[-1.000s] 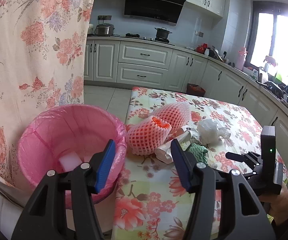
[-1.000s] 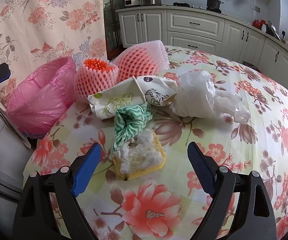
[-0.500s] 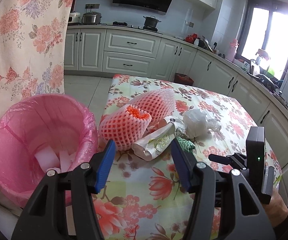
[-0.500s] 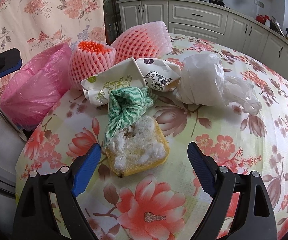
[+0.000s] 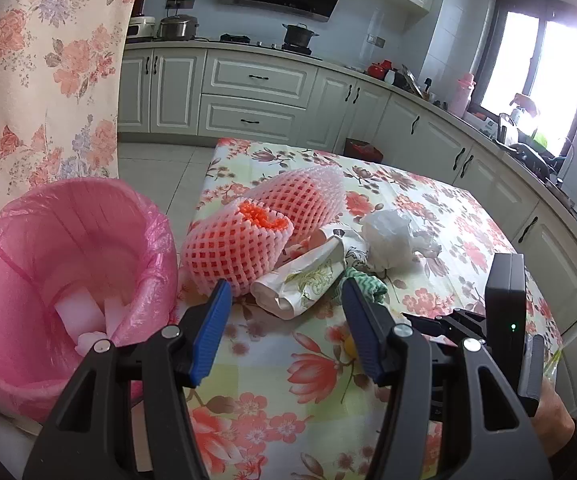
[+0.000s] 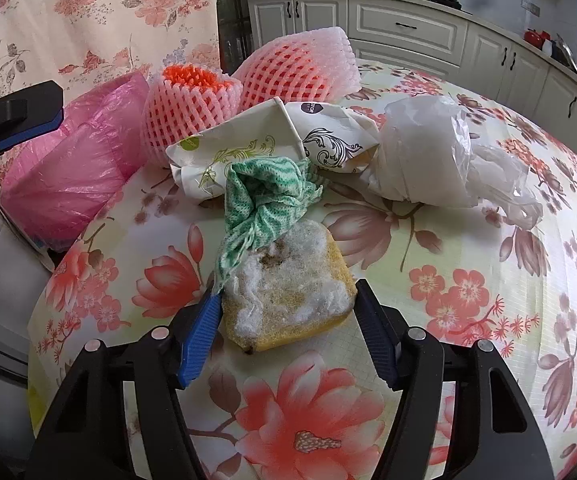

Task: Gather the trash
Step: 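Close the right gripper around the yellow sponge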

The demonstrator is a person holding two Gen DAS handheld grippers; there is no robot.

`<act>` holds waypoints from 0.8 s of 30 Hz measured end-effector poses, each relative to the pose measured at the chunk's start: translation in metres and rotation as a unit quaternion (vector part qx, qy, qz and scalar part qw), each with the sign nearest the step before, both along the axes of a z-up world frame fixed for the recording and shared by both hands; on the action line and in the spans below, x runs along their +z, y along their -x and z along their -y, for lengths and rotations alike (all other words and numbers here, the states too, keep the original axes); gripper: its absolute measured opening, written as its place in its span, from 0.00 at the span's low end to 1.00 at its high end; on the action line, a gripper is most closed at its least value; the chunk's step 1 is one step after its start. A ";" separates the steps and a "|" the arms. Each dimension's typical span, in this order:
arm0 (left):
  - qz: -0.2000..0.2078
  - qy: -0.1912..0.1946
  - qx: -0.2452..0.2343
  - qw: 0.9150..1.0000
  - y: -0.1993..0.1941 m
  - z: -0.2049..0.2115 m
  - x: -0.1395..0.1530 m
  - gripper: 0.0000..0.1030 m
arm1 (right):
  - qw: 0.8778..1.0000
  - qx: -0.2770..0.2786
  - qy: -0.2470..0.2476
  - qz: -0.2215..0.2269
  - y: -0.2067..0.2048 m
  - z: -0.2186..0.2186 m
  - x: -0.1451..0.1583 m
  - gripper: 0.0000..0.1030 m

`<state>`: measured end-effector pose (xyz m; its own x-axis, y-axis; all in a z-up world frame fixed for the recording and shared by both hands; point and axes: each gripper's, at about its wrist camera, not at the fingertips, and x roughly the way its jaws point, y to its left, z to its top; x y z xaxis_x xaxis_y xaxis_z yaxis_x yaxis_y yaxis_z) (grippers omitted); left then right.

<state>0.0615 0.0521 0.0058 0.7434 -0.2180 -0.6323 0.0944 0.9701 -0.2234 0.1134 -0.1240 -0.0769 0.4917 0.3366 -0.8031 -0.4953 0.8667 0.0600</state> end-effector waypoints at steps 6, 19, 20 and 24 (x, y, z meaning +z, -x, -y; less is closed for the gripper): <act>-0.010 0.014 -0.011 1.000 -0.007 0.008 -0.009 0.54 | 1.000 -0.002 -0.006 0.002 0.002 0.005 0.002 0.55; -0.026 0.018 -0.015 0.999 -0.015 0.013 -0.024 0.54 | 0.999 -0.009 -0.023 0.035 0.007 0.019 0.030 0.54; -0.027 0.019 -0.016 0.999 -0.016 0.013 -0.024 0.54 | 0.999 -0.009 -0.025 0.037 0.007 0.019 0.033 0.54; -0.029 0.023 -0.021 0.999 -0.018 0.016 -0.026 0.54 | 0.998 -0.013 -0.030 0.046 0.008 0.023 0.042 0.54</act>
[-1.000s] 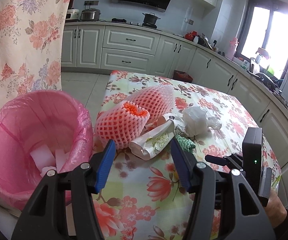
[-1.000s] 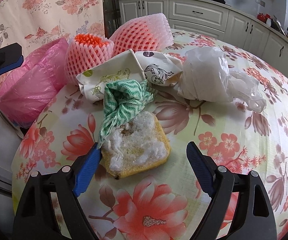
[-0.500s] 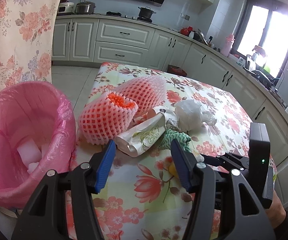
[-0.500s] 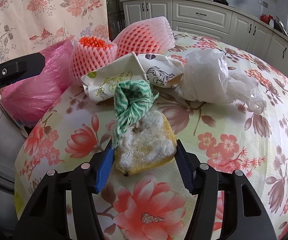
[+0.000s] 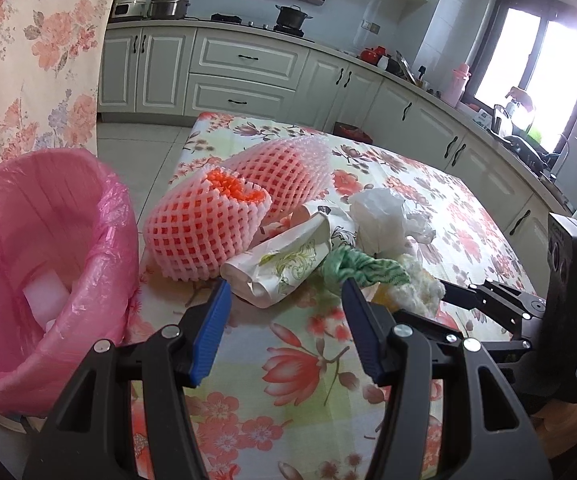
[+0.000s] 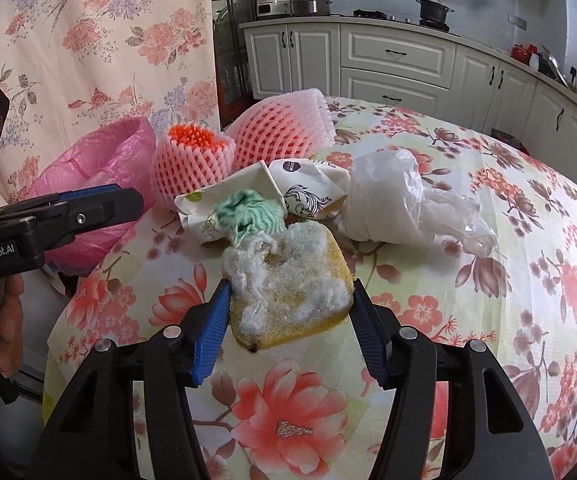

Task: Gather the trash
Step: 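Close the right gripper around the yellow sponge, then close the left gripper on the green cloth while the right gripper holds the sponge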

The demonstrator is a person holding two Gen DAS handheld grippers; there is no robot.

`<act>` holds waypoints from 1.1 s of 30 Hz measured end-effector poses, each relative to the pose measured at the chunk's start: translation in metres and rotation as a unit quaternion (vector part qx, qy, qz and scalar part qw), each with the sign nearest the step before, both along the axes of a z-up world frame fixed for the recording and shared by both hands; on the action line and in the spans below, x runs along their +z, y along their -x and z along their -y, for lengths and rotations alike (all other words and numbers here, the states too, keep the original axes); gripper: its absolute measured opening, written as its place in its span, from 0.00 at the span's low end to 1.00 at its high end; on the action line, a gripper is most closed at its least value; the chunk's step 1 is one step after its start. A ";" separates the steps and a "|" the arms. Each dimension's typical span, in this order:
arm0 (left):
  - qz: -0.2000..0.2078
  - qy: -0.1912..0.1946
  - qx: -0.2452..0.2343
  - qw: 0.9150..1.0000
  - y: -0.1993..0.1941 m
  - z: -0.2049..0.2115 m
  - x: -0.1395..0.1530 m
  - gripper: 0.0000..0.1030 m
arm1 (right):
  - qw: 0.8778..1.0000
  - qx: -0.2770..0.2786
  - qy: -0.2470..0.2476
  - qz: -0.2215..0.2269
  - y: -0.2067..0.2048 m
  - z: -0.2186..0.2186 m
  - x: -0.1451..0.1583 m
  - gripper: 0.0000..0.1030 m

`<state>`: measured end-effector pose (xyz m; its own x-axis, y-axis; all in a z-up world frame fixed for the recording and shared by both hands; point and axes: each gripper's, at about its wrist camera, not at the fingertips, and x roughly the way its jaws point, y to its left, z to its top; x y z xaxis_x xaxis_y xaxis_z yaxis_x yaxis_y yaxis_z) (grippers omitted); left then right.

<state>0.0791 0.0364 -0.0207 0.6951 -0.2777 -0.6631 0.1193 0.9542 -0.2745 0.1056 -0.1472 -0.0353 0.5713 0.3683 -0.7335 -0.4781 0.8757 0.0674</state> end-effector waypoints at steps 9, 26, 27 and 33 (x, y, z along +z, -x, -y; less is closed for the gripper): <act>-0.013 0.006 -0.014 1.000 -0.004 0.010 -0.009 0.54 | 1.000 -0.017 -0.008 0.008 -0.004 0.013 0.009 0.54; -0.047 0.020 -0.072 0.996 -0.015 0.054 -0.039 0.44 | 0.998 -0.047 -0.022 0.018 -0.009 0.039 0.021 0.54; -0.050 0.020 -0.074 0.996 -0.017 0.056 -0.042 0.44 | 0.998 -0.048 -0.023 0.018 -0.009 0.040 0.021 0.54; -0.067 0.018 -0.092 0.993 -0.026 0.067 -0.055 0.36 | 0.998 -0.051 -0.025 0.019 -0.009 0.043 0.022 0.54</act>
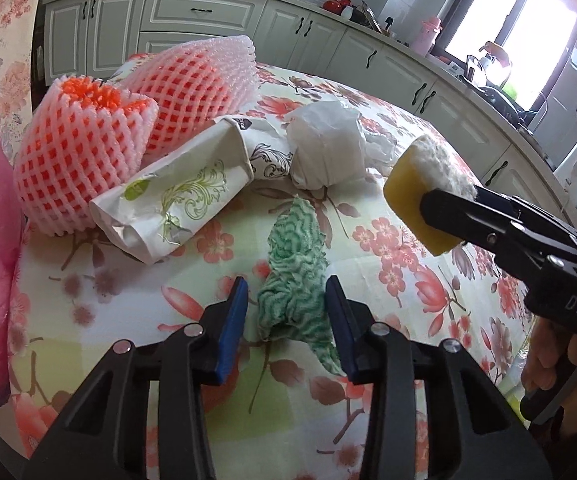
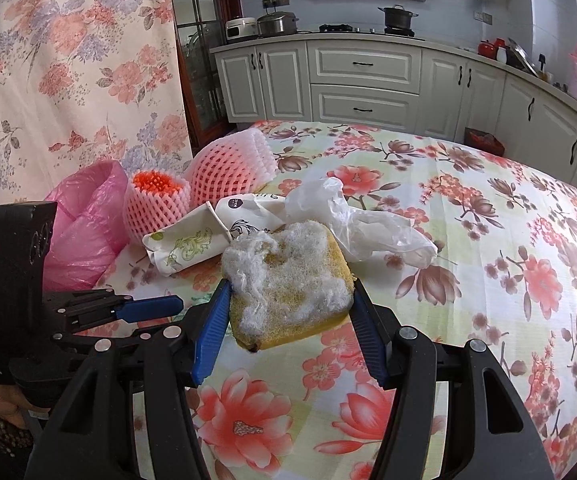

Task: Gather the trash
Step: 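Close the left gripper on the green cloth while the right gripper holds the sponge, then carry the green cloth with the left gripper while the right gripper carries the sponge over the wastebasket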

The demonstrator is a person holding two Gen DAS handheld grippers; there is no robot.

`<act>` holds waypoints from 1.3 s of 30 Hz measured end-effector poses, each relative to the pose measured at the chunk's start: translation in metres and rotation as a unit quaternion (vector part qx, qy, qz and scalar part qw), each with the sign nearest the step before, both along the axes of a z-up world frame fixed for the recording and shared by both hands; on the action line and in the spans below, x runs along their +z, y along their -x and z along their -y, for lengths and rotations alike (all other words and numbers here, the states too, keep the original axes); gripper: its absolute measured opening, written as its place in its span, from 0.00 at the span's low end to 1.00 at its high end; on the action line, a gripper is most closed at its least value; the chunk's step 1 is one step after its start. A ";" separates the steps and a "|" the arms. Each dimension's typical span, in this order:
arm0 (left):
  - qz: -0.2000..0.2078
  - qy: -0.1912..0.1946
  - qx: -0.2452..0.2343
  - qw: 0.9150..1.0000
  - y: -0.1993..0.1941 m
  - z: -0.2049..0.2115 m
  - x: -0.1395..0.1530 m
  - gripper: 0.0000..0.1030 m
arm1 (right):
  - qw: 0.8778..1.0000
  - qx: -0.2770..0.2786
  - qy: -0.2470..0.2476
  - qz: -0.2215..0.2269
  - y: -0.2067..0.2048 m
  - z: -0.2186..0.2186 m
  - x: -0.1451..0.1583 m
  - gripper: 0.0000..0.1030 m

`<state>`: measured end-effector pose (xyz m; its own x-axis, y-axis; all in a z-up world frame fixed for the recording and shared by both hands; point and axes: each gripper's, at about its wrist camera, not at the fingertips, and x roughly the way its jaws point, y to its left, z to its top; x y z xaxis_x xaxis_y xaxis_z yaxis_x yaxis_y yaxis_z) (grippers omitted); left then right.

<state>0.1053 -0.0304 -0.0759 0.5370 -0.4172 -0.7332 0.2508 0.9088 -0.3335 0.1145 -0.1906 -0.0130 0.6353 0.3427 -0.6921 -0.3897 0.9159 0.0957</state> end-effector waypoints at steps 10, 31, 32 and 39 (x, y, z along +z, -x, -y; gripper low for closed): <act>0.009 -0.001 -0.002 1.000 0.005 -0.006 0.007 0.28 | 1.000 -0.002 0.000 0.002 -0.001 0.001 0.001 0.54; 0.111 -0.043 0.125 0.985 0.039 -0.084 0.083 0.28 | 1.000 -0.007 0.002 0.021 0.002 -0.011 0.014 0.54; 0.113 -0.042 0.132 0.984 0.040 -0.088 0.085 0.28 | 1.000 -0.005 0.002 0.022 0.002 -0.013 0.015 0.54; 0.134 -0.062 0.170 0.974 0.046 -0.102 0.098 0.28 | 1.000 0.009 0.002 0.029 0.000 -0.030 0.024 0.54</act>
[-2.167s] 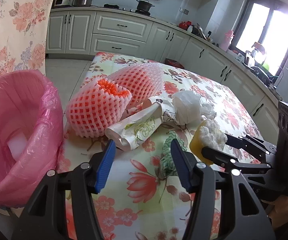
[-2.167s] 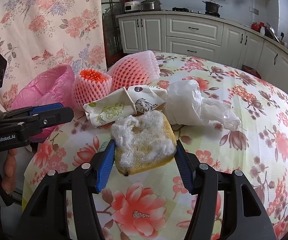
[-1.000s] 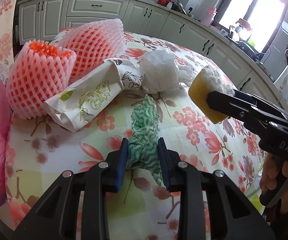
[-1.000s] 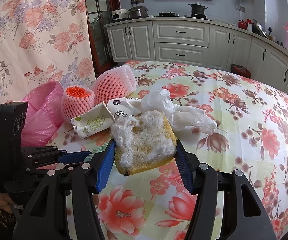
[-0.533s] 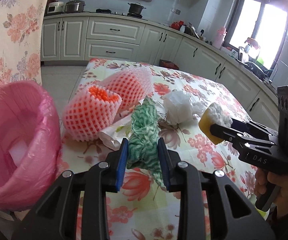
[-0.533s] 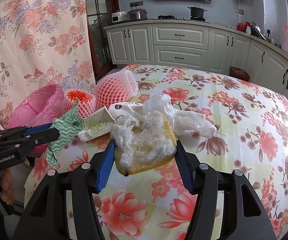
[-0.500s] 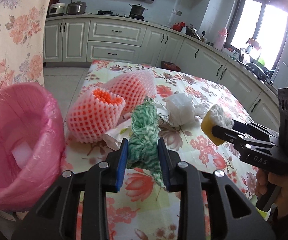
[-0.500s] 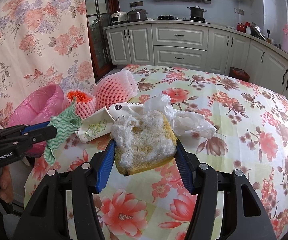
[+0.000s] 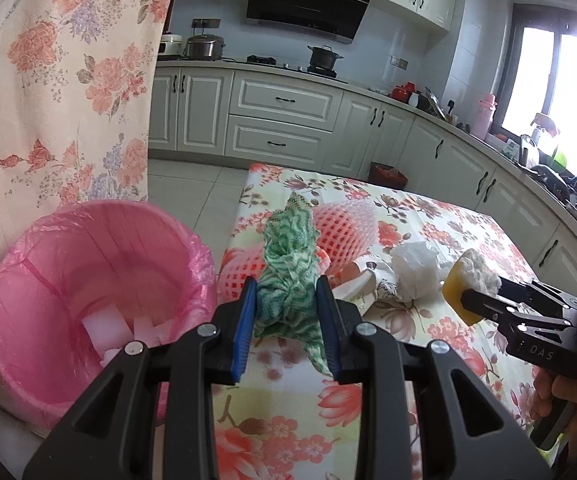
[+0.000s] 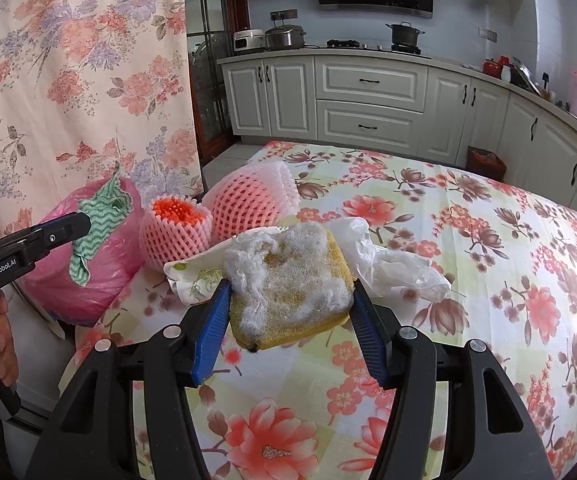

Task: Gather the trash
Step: 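Carry the green cloth with the left gripper while the right gripper carries the sponge over the wastebasket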

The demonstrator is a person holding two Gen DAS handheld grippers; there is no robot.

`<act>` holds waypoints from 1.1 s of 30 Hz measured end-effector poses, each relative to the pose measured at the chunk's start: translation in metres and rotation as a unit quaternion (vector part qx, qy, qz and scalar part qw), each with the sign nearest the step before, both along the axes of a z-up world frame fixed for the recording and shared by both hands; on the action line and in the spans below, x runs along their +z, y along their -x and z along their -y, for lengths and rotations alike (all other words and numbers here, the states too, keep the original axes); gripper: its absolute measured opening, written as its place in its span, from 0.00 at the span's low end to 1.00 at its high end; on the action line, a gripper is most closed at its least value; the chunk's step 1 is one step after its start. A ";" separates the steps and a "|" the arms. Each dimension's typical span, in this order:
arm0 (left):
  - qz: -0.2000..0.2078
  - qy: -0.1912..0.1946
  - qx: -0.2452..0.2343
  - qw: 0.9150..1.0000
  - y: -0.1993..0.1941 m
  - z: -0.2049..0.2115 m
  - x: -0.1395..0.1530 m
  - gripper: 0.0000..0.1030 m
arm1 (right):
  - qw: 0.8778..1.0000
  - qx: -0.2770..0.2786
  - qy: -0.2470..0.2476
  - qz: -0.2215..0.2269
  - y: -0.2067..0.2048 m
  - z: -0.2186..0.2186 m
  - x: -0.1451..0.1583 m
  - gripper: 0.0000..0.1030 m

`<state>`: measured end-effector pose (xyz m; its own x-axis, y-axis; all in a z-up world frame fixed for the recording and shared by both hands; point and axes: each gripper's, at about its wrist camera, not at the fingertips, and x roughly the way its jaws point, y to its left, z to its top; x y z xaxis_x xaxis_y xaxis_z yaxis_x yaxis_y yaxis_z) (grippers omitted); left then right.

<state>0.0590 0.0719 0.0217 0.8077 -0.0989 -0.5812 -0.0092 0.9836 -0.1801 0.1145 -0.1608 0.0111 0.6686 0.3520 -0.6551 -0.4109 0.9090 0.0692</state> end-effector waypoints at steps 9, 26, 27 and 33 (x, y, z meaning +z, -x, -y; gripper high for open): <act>0.021 -0.022 0.069 0.997 0.020 -0.043 0.019 0.29 | 0.999 0.031 -0.005 0.018 -0.002 -0.037 0.021 0.55; 0.035 -0.039 0.156 0.986 0.050 -0.126 0.034 0.29 | 0.992 0.124 -0.008 0.029 -0.007 -0.147 0.049 0.55; 0.035 -0.042 0.159 0.986 0.050 -0.128 0.034 0.29 | 0.991 0.130 -0.008 0.029 -0.008 -0.155 0.050 0.55; 0.035 -0.040 0.174 0.983 0.054 -0.145 0.034 0.29 | 0.986 0.161 -0.002 0.029 -0.012 -0.199 0.055 0.56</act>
